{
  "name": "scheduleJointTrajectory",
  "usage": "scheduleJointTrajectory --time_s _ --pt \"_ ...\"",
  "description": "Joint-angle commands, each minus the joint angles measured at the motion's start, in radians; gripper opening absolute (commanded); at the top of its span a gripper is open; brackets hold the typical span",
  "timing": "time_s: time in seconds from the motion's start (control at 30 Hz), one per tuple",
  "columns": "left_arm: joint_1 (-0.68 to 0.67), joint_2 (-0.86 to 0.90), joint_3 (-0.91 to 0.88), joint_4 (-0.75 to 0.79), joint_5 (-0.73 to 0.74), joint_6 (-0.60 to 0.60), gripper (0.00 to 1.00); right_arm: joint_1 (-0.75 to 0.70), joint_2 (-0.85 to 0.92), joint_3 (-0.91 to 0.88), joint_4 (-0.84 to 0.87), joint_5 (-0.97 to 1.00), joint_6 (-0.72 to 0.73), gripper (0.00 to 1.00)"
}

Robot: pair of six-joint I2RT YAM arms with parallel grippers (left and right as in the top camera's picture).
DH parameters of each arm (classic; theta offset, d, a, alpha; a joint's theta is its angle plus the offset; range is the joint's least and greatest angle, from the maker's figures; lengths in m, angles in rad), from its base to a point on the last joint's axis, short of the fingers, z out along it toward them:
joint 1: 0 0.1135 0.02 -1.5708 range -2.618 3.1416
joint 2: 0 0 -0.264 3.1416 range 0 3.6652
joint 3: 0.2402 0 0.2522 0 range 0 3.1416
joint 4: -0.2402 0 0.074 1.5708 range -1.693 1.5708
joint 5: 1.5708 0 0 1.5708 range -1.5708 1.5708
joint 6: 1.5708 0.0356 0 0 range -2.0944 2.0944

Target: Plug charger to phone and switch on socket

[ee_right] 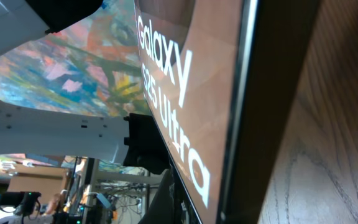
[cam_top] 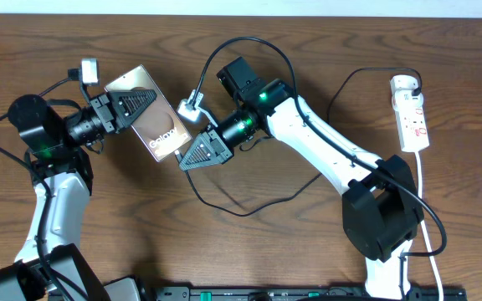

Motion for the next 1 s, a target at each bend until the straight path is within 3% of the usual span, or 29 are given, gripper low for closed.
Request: scheduleJointTrajectory --time_s 0.0,0.97 --pt "-0.013 -0.007 0.008 0.001 0.111 0.021 0.07 -0.020 0.000 0.014 0.028 -0.071 0.011 0.01" --pt "-0.078 -0.006 0.008 0.001 0.110 0.070 0.07 -0.056 0.000 0.014 0.029 -0.082 0.011 0.01"
